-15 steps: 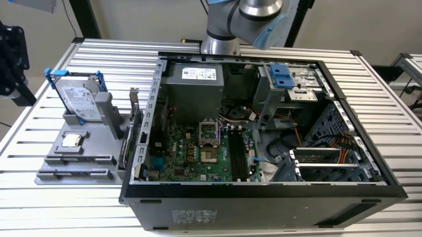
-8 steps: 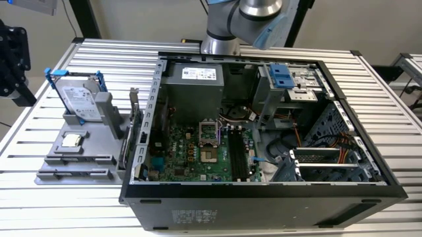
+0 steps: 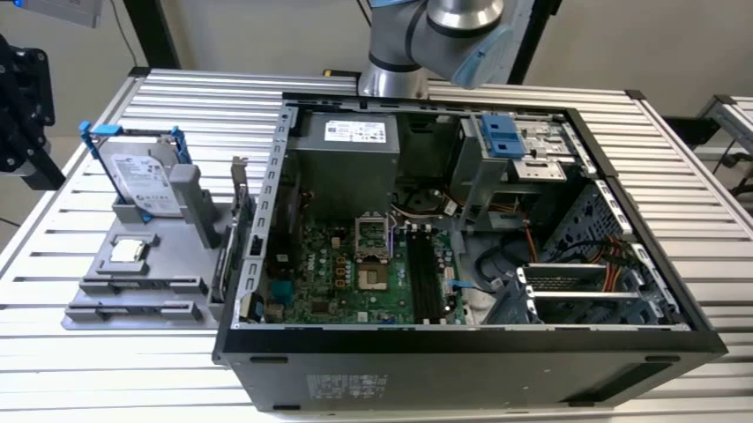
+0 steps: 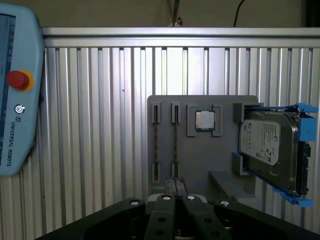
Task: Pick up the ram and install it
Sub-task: 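Pick up the ram and move it above insertion slot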
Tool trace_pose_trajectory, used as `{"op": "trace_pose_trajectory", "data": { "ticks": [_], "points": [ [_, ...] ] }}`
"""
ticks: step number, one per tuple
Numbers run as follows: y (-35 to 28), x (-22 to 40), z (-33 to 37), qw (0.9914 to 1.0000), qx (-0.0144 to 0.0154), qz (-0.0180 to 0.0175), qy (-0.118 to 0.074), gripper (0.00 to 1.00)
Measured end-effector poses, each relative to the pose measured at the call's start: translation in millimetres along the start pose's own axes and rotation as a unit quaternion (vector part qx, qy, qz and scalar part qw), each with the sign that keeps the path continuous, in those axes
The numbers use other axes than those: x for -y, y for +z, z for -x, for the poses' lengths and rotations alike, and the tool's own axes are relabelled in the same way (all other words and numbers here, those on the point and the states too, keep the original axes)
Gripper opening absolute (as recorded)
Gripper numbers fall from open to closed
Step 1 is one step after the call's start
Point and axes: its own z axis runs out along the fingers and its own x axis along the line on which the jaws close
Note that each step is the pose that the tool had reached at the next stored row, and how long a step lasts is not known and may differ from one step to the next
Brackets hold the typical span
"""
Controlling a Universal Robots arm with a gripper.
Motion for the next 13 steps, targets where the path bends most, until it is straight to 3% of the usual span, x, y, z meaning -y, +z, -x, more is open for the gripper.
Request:
{"op": "trace_pose_trajectory", "data": {
  "ticks": [13],
  "points": [
    [0.0,0.0,0.0,1.0,0.0,0.0,0.0,1.0]
  ]
}}
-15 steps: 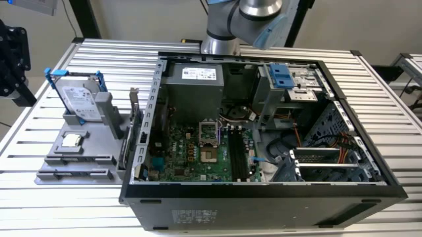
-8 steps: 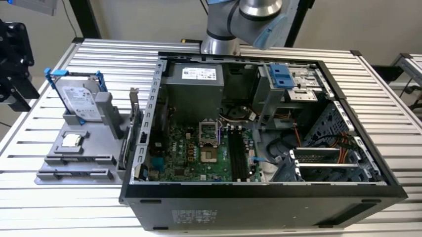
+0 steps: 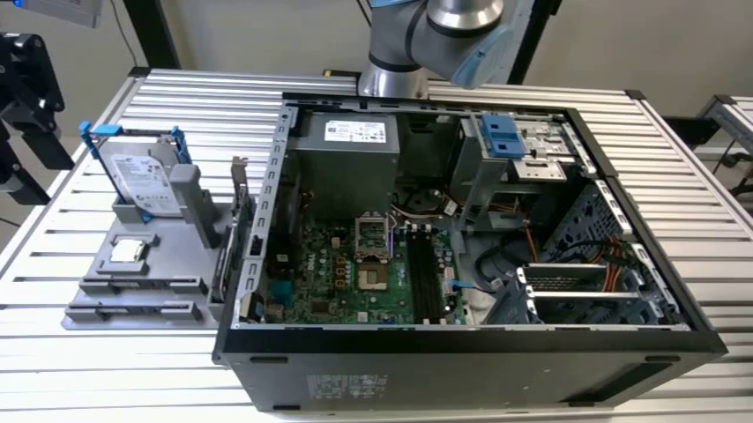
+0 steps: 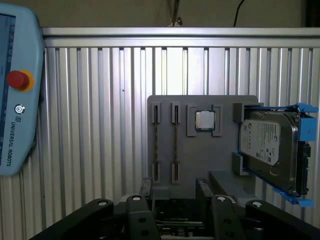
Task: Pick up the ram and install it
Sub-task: 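Pick up the ram and move it above insertion slot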
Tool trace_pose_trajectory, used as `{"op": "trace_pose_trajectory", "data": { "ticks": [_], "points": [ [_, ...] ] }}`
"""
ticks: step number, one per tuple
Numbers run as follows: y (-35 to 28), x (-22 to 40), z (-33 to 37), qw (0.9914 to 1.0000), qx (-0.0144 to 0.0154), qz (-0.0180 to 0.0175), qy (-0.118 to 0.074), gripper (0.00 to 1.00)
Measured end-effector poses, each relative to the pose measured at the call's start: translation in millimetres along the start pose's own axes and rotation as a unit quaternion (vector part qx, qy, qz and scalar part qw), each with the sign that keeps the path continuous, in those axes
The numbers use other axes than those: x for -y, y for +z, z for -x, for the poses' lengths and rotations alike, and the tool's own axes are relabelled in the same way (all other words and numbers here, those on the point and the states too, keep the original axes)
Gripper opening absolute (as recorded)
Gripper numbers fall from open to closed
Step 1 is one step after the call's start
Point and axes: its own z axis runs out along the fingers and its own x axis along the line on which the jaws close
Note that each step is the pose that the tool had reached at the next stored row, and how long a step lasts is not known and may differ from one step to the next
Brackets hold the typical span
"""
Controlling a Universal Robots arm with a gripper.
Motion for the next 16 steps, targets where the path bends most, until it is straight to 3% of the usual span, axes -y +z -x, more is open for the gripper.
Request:
{"op": "trace_pose_trajectory", "data": {
  "ticks": [16],
  "points": [
    [5.4,-0.1,0.9,0.99992,-0.0026,-0.0001,0.012,1.0]
  ]
}}
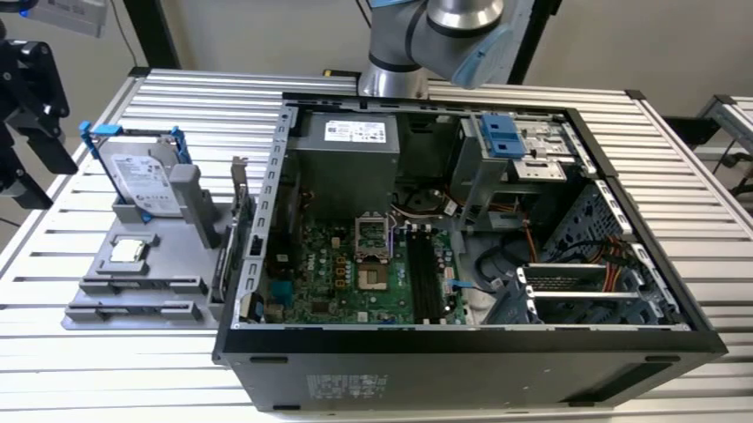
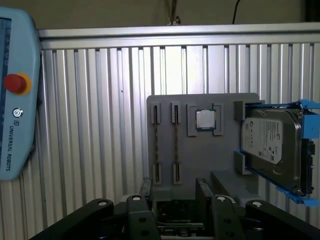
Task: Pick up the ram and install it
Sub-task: 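Pick up the ram and move it above insertion slot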
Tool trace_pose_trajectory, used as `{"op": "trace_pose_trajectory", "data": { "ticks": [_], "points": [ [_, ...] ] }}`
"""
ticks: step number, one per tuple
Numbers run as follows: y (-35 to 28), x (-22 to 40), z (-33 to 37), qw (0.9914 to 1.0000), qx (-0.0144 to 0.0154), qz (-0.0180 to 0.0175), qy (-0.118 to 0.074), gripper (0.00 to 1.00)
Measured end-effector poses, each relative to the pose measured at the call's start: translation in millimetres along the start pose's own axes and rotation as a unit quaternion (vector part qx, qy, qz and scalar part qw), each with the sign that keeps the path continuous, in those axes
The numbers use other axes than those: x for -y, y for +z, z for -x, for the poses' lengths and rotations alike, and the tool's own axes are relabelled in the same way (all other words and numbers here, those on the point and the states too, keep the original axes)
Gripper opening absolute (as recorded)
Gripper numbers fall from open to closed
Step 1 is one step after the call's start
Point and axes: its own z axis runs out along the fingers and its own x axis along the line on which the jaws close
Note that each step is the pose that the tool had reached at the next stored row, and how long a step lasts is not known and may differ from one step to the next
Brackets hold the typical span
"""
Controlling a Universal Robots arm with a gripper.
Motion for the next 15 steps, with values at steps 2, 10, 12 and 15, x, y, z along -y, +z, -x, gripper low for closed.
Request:
{"op": "trace_pose_trajectory", "data": {
  "ticks": [2,10,12,15],
  "points": [
    [1.9,0.0,0.0,1.0,0.0,0.0,0.0,1.0],
    [3.3,0.0,0.0,1.0,0.0,0.0,0.0,1.0],
    [3.6,0.0,0.0,1.0,0.0,0.0,0.0,1.0],
    [4.2,0.0,0.0,1.0,0.0,0.0,0.0,1.0]
  ]
}}
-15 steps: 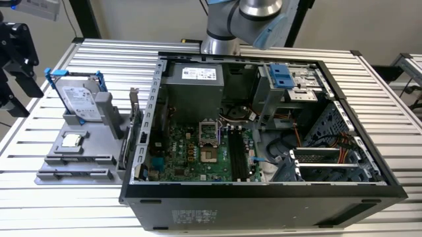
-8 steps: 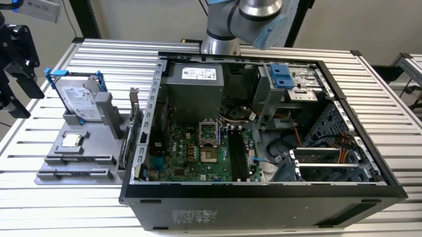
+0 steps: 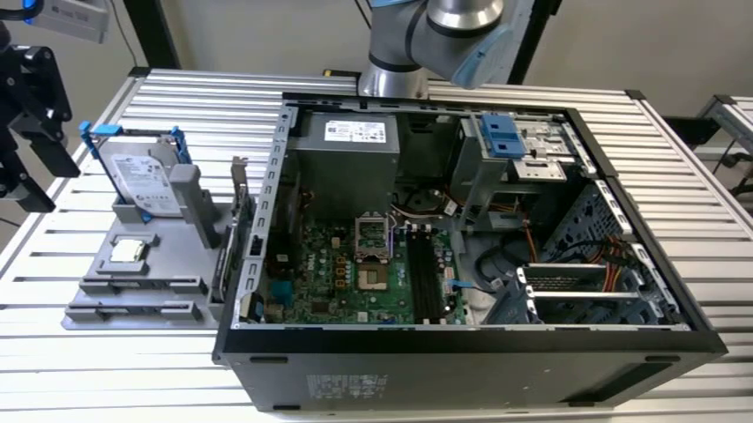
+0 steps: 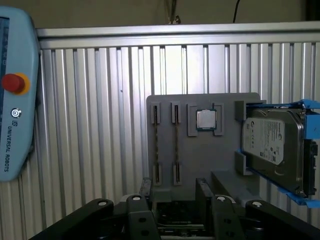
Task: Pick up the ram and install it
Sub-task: 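Pick up the ram and move it above insertion slot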
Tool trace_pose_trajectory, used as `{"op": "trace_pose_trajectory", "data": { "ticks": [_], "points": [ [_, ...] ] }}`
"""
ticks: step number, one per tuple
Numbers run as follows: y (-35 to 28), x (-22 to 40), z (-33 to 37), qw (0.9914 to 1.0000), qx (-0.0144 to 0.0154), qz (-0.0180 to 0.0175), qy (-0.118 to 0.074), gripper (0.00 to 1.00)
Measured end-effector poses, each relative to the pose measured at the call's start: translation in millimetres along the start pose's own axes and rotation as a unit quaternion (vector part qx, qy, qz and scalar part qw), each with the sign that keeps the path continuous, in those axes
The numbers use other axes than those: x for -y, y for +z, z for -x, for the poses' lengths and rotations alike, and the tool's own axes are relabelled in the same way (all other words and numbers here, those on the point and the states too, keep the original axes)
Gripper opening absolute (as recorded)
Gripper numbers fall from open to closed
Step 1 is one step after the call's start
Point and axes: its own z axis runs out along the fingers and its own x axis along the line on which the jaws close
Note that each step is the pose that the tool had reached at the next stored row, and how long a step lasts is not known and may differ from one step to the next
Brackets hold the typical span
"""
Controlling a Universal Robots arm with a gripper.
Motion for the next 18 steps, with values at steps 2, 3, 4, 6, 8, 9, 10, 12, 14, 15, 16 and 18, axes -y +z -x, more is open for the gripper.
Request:
{"op": "trace_pose_trajectory", "data": {
  "ticks": [2,3,4,6,8,9,10,12,14,15,16,18],
  "points": [
    [0.5,0.0,0.0,1.0,0.0,0.0,0.0,1.0],
    [0.7,0.0,0.0,1.0,0.0,0.0,0.0,1.0],
    [0.9,0.0,0.0,1.0,0.0,0.0,0.0,1.0],
    [1.3,0.0,0.1,1.0,0.0,0.0,0.0,1.0],
    [1.8,0.0,0.3,1.0,0.0,-0.0001,0.0,1.0],
    [2.0,0.0,0.3,1.0,-0.0001,0.0,0.0,1.0],
    [2.2,-0.1,0.4,1.0,-0.0001,-0.0001,0.0,1.0],
    [2.5,-0.1,0.4,1.0,-0.0002,0.0,0.0,1.0],
    [2.8,0.0,0.5,1.0,-0.0002,0.0,0.0,1.0],
    [3.0,0.0,0.5,1.0,-0.0002,0.0001,0.0,1.0],
    [3.2,0.0,0.5,1.0,-0.0002,0.0,0.0,1.0],
    [3.9,0.0,0.5,1.0,-0.0002,0.0,0.0,1.0]
  ]
}}
